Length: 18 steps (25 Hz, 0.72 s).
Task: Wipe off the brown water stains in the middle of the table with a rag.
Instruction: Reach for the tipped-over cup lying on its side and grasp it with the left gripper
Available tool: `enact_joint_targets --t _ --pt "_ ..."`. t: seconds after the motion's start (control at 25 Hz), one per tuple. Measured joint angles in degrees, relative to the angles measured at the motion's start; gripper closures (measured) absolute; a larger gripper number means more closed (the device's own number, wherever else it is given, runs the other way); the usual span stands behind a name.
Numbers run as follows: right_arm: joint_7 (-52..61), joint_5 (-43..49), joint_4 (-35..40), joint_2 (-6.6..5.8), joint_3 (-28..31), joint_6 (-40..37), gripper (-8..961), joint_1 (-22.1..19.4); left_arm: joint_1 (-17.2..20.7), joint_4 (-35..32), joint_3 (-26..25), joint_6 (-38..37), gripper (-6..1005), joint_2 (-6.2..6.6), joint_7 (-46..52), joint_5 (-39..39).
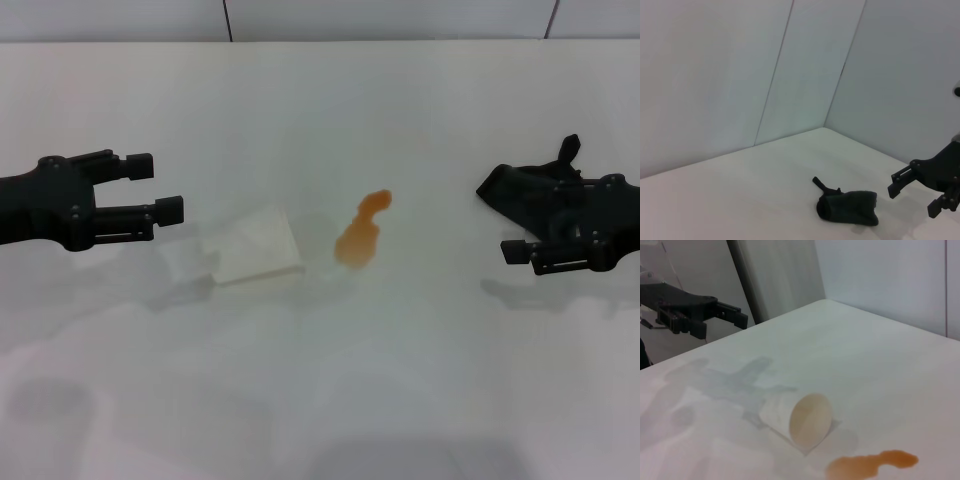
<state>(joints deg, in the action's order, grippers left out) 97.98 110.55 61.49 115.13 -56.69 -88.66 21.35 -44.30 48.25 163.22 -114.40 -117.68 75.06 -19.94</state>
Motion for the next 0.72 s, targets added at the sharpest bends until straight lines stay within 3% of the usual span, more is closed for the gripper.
enact_joint_targets --t 0.48,0.72 --pt "0.1 -0.5 -0.3 0.09 -0.1 0.0 125 0.0 -0.1 0.0 0.0 0.1 119 0.21 0.0 -0.3" --pt "0.2 -0.8 -0.6 0.09 -0.1 0.3 125 0.1 -2.8 0.7 0.0 0.5 119 2.18 1.4 2.7"
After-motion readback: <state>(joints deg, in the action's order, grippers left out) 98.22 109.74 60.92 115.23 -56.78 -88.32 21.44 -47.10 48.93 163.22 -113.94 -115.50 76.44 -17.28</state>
